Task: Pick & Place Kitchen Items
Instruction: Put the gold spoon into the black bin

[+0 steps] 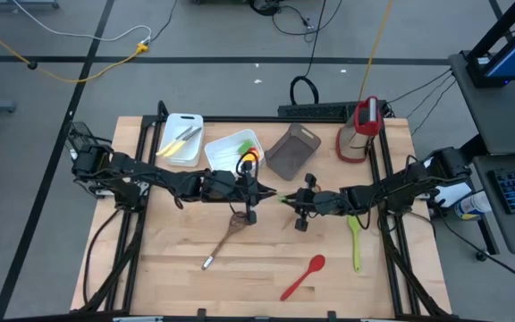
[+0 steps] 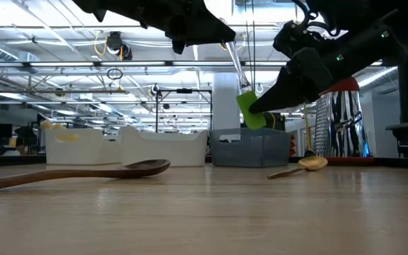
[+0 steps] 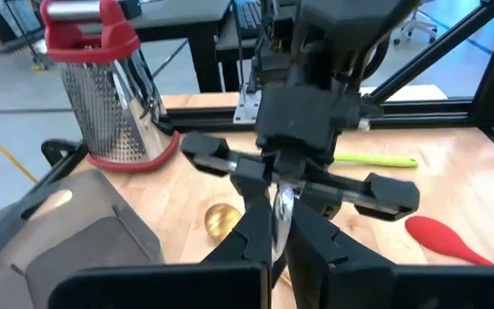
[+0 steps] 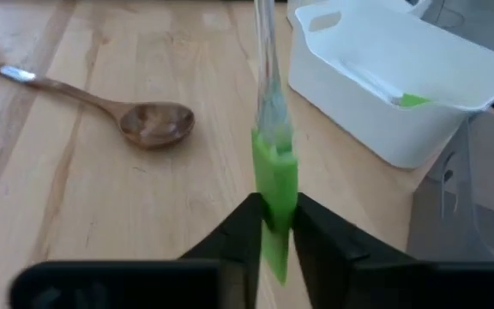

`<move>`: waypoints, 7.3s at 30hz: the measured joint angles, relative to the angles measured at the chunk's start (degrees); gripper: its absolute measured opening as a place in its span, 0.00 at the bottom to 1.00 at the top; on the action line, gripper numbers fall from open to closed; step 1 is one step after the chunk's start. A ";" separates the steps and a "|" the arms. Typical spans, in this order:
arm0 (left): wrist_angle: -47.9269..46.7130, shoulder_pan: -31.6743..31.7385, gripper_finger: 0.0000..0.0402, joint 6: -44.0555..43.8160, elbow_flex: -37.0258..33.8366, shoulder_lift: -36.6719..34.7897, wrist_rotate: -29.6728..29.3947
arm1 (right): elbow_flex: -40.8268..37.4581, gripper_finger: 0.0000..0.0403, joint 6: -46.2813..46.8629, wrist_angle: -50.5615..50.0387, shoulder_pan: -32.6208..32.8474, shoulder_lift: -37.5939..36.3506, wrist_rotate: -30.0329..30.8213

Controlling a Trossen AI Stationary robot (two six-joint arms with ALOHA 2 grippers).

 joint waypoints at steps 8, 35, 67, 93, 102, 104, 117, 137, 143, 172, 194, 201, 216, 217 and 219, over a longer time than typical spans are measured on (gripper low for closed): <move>-1.11 0.00 0.03 -0.24 0.00 0.02 -1.80 | 0.02 0.36 1.76 0.61 0.10 -0.04 0.08; 3.27 -0.26 0.03 -0.38 0.00 0.02 0.57 | 0.00 0.17 6.02 -4.81 0.00 -0.04 -1.32; 0.71 -0.11 0.02 -3.20 0.04 -0.11 2.08 | -0.17 0.01 1.13 2.92 -0.04 0.07 -3.04; -13.61 -0.02 0.01 -1.32 -0.11 -7.37 -10.37 | 0.15 0.32 6.18 -1.81 0.11 -0.22 -2.89; -21.61 2.80 0.02 -4.76 -0.02 -14.01 -30.99 | 0.11 0.34 6.08 -2.19 0.11 -0.13 -2.89; -22.65 4.82 0.02 -7.56 -0.11 -13.79 -30.60 | 0.09 0.34 6.06 -2.22 0.08 -0.13 -2.89; -9.37 15.81 0.01 -19.75 -8.67 -7.28 -23.81 | 0.00 0.34 6.05 -2.65 0.07 -0.02 -2.93; -2.89 16.34 0.17 -21.21 -19.08 -4.93 -23.71 | 0.00 0.34 6.05 -2.16 0.07 -0.02 -2.96; -8.84 14.83 0.29 -20.98 -19.10 -5.38 -23.75 | 0.00 0.34 6.05 -2.26 0.09 -0.02 -3.06; -0.36 -2.06 0.38 -22.87 -15.13 -8.33 -10.36 | -0.04 0.34 0.47 -9.54 -0.39 -0.02 -9.10; -1.35 -3.69 0.38 -21.26 -15.15 -8.33 -10.45 | -0.04 0.52 -17.42 -22.95 -13.34 -0.02 -29.42; -2.04 -3.69 0.38 -20.62 -15.17 -8.33 -10.47 | -0.04 0.52 -20.34 -24.24 -18.41 -0.02 -40.75; -2.08 -3.69 0.38 -20.64 -15.19 -8.33 -10.49 | -0.06 0.52 -24.26 -26.38 -19.50 1.82 -40.34; -2.08 -3.69 0.38 -20.64 -15.19 -8.33 -10.49 | -0.01 0.52 -24.15 -26.03 -19.65 2.48 -40.49; -2.08 -3.69 0.38 -20.65 -15.19 -8.33 -10.49 | 0.11 0.52 -24.43 -25.07 -20.05 4.15 -40.66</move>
